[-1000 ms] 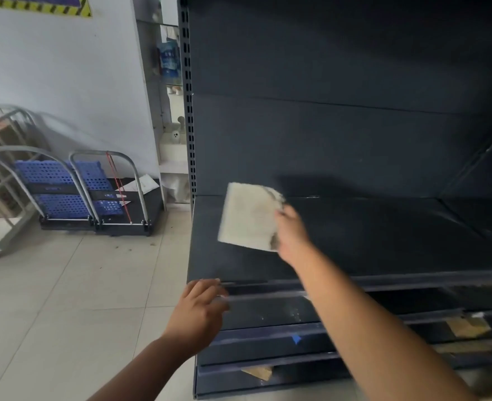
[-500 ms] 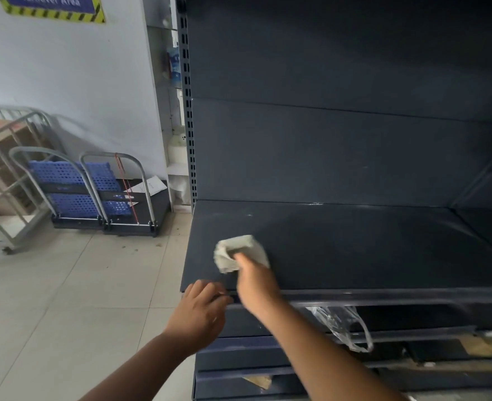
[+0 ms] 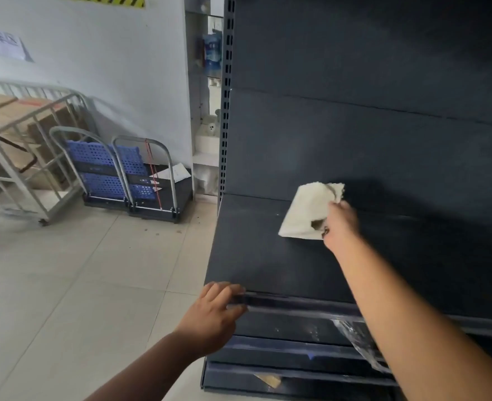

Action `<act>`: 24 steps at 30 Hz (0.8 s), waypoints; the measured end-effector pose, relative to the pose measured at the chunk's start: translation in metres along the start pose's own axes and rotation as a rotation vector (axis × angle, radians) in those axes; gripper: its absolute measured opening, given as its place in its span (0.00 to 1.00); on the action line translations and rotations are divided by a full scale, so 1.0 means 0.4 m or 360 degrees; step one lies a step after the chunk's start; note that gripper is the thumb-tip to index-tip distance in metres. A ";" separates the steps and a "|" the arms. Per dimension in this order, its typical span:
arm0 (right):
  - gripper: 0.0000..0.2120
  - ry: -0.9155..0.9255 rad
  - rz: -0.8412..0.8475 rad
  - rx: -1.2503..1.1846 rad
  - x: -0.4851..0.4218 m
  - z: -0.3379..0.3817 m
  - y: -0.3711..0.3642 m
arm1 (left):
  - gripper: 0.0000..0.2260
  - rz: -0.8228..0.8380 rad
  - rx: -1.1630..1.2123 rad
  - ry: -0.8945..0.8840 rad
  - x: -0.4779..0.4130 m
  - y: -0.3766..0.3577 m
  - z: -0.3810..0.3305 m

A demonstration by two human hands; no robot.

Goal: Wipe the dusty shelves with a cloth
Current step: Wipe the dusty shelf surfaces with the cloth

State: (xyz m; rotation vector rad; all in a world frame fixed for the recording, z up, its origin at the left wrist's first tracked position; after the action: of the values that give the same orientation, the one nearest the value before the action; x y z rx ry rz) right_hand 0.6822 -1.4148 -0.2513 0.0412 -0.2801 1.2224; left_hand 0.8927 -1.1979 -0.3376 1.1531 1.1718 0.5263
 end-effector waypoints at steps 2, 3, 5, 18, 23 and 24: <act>0.16 0.0373 -0.0297 0.0282 -0.059 0.074 0.078 | 0.11 0.0010 0.0025 0.0016 0.009 -0.007 -0.007; 0.17 0.0520 -0.0368 0.0429 -0.080 0.095 0.100 | 0.10 0.0010 0.0065 0.0031 0.013 -0.008 -0.008; 0.16 0.0673 -0.0421 0.0870 -0.110 0.089 0.103 | 0.10 0.0007 0.0146 0.0072 0.014 -0.010 -0.007; 0.16 0.0296 0.1452 0.1028 0.226 -0.259 -0.530 | 0.14 -0.0015 0.0278 0.0179 -0.043 0.008 0.020; 0.09 -0.0222 0.0983 0.0293 0.148 -0.194 -0.393 | 0.07 -0.0016 0.0191 0.0207 -0.104 0.024 0.052; 0.08 -0.0293 0.0819 0.0188 0.104 -0.176 -0.329 | 0.05 -0.0005 0.0172 0.0217 -0.118 0.021 0.055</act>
State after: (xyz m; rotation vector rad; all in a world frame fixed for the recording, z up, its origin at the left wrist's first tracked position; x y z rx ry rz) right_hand 0.8310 -1.4092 -0.2937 0.1942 -0.3934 1.7502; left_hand 0.8977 -1.2429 -0.3108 1.2228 1.3324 0.5514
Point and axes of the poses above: each hand's wrist, its own x-axis away from the middle knuckle, its own y-axis out of the back of the hand, z = x × y, the point moved 6 cm from there along -x, towards the middle knuckle, and after that the axes turned 6 degrees about -x, right-handed, at the moved point
